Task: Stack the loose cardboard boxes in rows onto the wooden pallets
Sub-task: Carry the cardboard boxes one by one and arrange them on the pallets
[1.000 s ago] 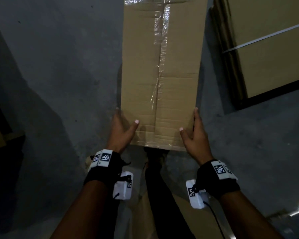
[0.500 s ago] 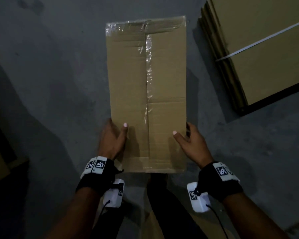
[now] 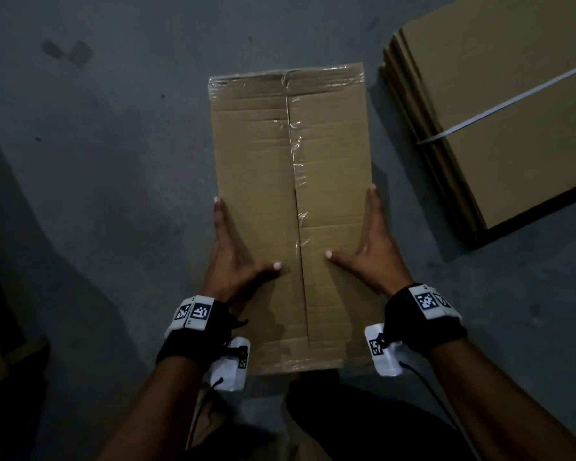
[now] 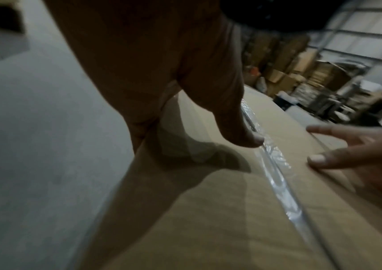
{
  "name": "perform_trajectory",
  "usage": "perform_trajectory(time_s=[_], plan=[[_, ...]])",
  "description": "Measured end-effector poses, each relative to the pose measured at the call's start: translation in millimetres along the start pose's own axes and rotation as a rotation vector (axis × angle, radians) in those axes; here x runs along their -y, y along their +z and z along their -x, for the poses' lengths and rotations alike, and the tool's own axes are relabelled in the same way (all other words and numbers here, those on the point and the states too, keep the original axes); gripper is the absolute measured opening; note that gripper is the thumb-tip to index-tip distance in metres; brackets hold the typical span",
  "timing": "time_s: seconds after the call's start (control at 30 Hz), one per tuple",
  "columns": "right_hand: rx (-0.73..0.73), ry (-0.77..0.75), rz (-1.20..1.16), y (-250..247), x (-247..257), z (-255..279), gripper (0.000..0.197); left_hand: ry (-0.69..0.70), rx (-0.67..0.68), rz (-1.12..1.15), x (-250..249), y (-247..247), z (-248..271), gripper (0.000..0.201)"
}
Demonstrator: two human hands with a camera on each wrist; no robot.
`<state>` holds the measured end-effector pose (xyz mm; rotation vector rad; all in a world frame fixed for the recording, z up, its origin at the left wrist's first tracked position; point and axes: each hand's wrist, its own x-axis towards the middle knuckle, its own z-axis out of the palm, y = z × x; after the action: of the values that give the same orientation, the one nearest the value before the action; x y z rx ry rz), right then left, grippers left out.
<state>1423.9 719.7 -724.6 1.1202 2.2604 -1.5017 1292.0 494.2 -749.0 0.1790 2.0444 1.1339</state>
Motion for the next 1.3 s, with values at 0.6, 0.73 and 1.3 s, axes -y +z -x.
perform_trajectory(time_s=[0.6, 0.73, 1.3], plan=[[0.02, -0.148, 0.043, -61, 329, 241, 0.136, 0.082, -0.15, 0.05, -213, -216, 267, 0.154], [0.047, -0.236, 0.077, -57, 419, 317, 0.135, 0.115, -0.22, 0.022, -252, -291, 352, 0.156], [0.167, -0.538, 0.148, -33, 641, 303, 0.131, 0.163, -0.549, 0.055, -365, -466, 416, 0.153]])
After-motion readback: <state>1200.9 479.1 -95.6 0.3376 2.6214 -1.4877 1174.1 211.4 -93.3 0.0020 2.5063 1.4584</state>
